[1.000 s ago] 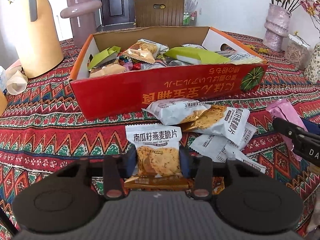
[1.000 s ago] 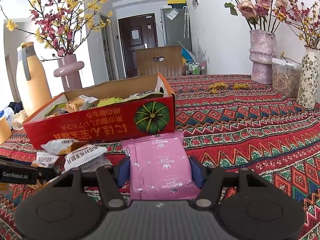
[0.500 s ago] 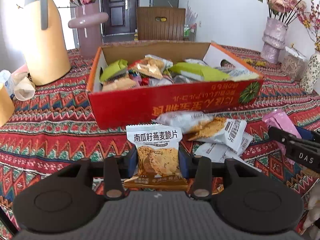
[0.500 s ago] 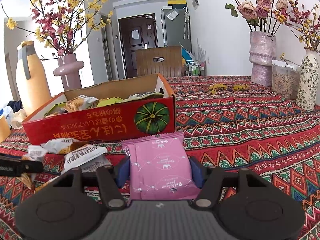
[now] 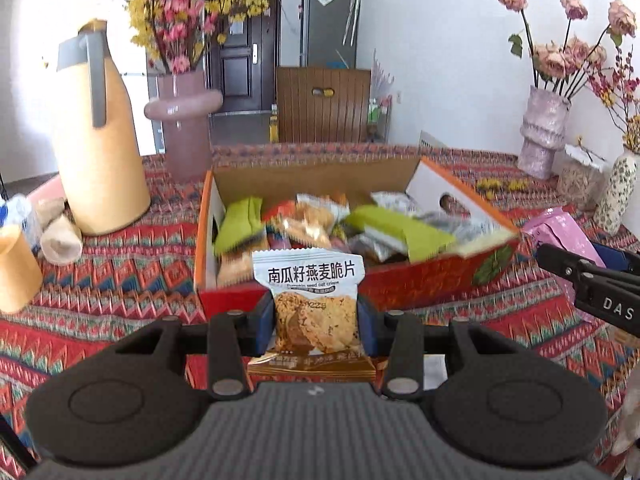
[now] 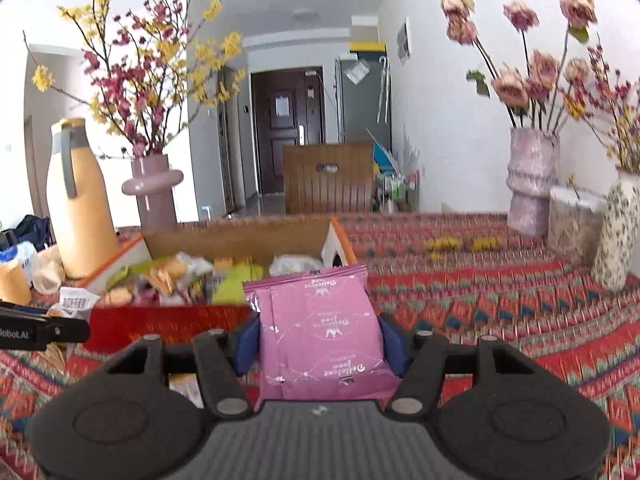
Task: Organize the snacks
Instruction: 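Carry both packets into the box and open both grippers to release them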
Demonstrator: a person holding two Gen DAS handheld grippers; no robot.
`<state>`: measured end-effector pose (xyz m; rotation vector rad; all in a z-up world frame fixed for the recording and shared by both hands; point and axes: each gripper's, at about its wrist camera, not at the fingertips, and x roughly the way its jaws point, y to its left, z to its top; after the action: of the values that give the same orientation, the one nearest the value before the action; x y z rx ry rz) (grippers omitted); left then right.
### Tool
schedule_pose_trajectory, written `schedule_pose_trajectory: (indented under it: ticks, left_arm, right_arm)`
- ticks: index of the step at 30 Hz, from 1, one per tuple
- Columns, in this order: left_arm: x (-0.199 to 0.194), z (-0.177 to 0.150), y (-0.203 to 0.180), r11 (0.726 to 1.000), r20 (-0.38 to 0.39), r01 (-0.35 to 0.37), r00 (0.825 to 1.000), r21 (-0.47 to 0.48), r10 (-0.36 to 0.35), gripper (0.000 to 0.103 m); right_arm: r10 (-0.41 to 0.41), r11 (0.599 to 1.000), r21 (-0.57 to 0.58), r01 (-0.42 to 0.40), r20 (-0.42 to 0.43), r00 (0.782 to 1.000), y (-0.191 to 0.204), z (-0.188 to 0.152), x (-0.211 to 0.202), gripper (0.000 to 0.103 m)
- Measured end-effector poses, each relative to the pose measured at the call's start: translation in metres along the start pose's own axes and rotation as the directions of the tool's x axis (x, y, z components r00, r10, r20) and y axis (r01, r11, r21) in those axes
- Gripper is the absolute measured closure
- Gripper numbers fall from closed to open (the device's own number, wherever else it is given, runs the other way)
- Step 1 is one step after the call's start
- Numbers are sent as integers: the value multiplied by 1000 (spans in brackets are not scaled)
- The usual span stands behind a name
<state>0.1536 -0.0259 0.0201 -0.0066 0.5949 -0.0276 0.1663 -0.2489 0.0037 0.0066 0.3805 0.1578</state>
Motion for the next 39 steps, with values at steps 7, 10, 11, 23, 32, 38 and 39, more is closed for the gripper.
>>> schedule_pose_trajectory:
  ticks: [7, 10, 11, 23, 32, 38, 39]
  left_arm:
    - [11, 33, 1, 1000, 68, -19, 998, -19, 20, 61]
    - [22, 45, 4, 999, 82, -31, 996, -34, 33, 61]
    - [26, 49, 5, 999, 85, -35, 996, -40, 39, 61]
    - [84, 51, 20, 990, 114, -107, 986, -96, 118, 61]
    - [81, 47, 24, 992, 133, -64, 988, -105, 78, 58]
    - [70, 44, 26, 988, 196, -82, 975, -133, 107, 7]
    - [69, 44, 27, 986, 203, -83, 973, -142, 111, 0]
  right_arm:
    - [18, 1000, -17, -17, 29, 999, 11, 36, 31, 42]
    - [31, 999, -15, -31, 18, 999, 19, 49, 51, 42]
    - [34, 999, -15, -34, 12, 999, 21, 53, 58, 42]
    - [3, 1000, 5, -3, -20, 1000, 34, 43, 124, 42]
    - [2, 1000, -12, -3, -35, 999, 39, 36, 127, 42]
    - [10, 1000, 9, -10, -8, 1000, 36, 36, 119, 21]
    - [8, 1000, 15, -9, 0, 1000, 35, 36, 118, 11]
